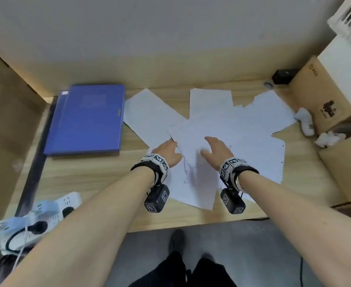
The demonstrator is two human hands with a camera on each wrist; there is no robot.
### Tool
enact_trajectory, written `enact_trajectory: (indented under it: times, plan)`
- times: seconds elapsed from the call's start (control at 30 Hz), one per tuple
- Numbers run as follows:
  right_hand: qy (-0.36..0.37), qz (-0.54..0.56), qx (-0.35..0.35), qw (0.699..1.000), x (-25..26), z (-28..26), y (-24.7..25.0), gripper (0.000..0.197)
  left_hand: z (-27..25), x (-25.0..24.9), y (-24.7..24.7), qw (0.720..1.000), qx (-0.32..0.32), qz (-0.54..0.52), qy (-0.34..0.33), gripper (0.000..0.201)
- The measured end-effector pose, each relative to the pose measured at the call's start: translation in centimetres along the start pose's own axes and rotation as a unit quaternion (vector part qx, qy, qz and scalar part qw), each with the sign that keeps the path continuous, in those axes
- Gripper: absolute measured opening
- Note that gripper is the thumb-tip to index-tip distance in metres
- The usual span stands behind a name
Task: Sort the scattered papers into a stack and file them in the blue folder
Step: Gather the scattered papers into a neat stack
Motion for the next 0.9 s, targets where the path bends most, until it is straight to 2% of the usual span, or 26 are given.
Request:
enact_trajectory:
  times: [0.1,0.23,0.33,0.43,0.7,0.83,0.9]
  plan:
    - [-0.027,0.005,0.003,1.000,-1.9,0.1,-1.7,0.062,-0.1,1.0,-1.8,0.998,0.051,0.008,0.039,0.061]
    - [-0.025,-0.005,0.000,1.000,-4.0,0.4,-3.8,0.059,-0.1,2.1,-4.0,0.996,0.078,0.008,0.052,0.064]
    - [-0.009,-0.016,-0.012,1.000,-4.8,0.5,-4.7,0.052,-0.3,2.3,-4.8,0.996,0.068,0.011,0.048,0.056]
    - [-0.005,-0.027,-0.019,0.999,-5.0,0.5,-5.1,0.042,-0.7,2.5,-5.3,0.997,0.054,0.014,0.047,0.056]
    - [0.039,-0.049,-0.035,0.997,-5.4,0.8,-4.6,0.032,-1.6,3.7,-4.6,0.998,0.039,-0.012,0.038,0.056]
    - [0.018,-0.054,-0.043,0.997,-5.4,0.5,-3.8,0.033,-3.1,4.7,-4.8,0.999,0.028,-0.017,0.031,0.053]
    - [0.006,-0.077,-0.040,0.996,-5.0,0.6,-3.6,0.036,-3.8,5.5,-4.7,0.999,0.000,-0.048,0.024,0.049]
Point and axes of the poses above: each hand's wrist, its own z-axis towards the middle knuckle, its own y-axis out of the back of the hand, x = y × z, the point moved 1 cm from there along z, towards the middle knuckle, and after that the axes turned 11 degrees about -y, right-handed, at the moved point
